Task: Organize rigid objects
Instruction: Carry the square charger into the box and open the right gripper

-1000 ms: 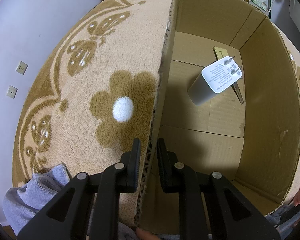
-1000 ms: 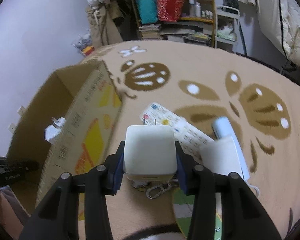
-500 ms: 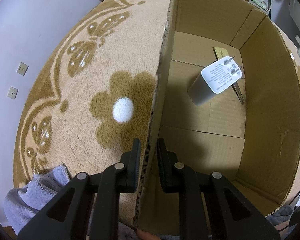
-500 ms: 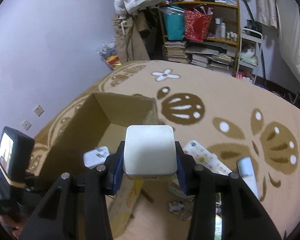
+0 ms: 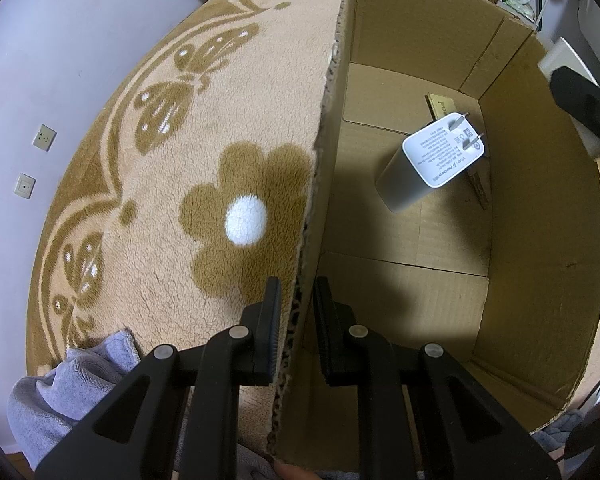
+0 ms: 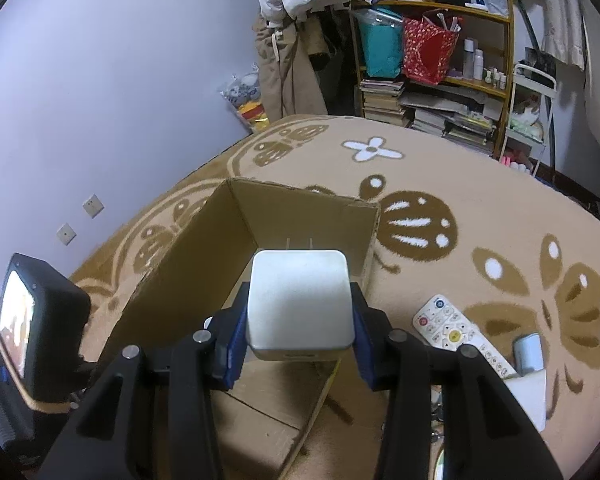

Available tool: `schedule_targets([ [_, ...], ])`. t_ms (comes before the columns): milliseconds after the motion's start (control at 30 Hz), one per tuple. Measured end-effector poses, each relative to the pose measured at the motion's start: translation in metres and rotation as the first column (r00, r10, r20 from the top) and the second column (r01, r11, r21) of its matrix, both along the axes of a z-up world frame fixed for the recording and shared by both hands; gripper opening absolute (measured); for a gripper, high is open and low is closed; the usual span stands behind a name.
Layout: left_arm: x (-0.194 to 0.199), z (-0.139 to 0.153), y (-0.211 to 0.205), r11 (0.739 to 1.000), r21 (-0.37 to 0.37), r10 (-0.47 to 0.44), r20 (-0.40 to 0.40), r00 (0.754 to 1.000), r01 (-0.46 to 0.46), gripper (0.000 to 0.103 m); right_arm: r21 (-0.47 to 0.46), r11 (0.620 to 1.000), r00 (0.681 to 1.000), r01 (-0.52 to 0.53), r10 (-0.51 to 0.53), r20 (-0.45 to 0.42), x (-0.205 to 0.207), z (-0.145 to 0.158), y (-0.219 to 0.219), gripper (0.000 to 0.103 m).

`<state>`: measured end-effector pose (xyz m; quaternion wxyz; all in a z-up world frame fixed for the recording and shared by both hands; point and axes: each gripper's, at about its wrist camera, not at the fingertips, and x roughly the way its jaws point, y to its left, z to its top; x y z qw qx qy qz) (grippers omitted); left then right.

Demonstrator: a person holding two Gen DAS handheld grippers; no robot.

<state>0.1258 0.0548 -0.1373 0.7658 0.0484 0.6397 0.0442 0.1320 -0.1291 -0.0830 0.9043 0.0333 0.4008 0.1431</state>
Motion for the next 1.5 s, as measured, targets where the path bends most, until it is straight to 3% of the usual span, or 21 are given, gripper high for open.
schedule_targets([
  [633, 0.0, -0.001, 0.0, 1.0, -0.005, 0.003, -0.001, 1.0, -0.003, 0.016, -0.04, 0.999, 0.999, -0.031, 0.03, -0.038, 0.007, -0.017, 0.023, 0.048],
  [1167, 0.0, -0.001, 0.0, 1.0, -0.002, 0.0, 0.0, 1.0, 0.0, 0.016, -0.07, 0.997, 0.999, -0.044, 0.043, -0.017, 0.003, -0.015, 0.028, 0.049],
  [1267, 0.001, -0.001, 0.001, 1.0, -0.008, 0.001, 0.004, 1.0, -0.001, 0.016, -0.06, 0.998, 0.999, -0.036, 0.035, -0.016, 0.002, -0.013, 0.026, 0.058],
  [1367, 0.0, 0.0, 0.002, 1.0, -0.012, 0.003, 0.003, 1.0, -0.003, 0.016, -0.041, 0.999, 0.999, -0.031, 0.03, -0.012, 0.0, -0.01, 0.023, 0.059],
  [1467, 0.0, 0.0, 0.002, 1.0, -0.01, 0.003, 0.004, 1.0, -0.003, 0.016, -0.025, 0.999, 0.999, -0.029, 0.029, -0.018, -0.003, -0.007, 0.021, 0.073],
  [1500, 0.0, 0.0, 0.002, 1.0, -0.011, 0.002, 0.005, 1.0, -0.002, 0.016, -0.014, 0.999, 0.999, -0.029, 0.029, -0.018, -0.004, -0.004, 0.019, 0.073],
])
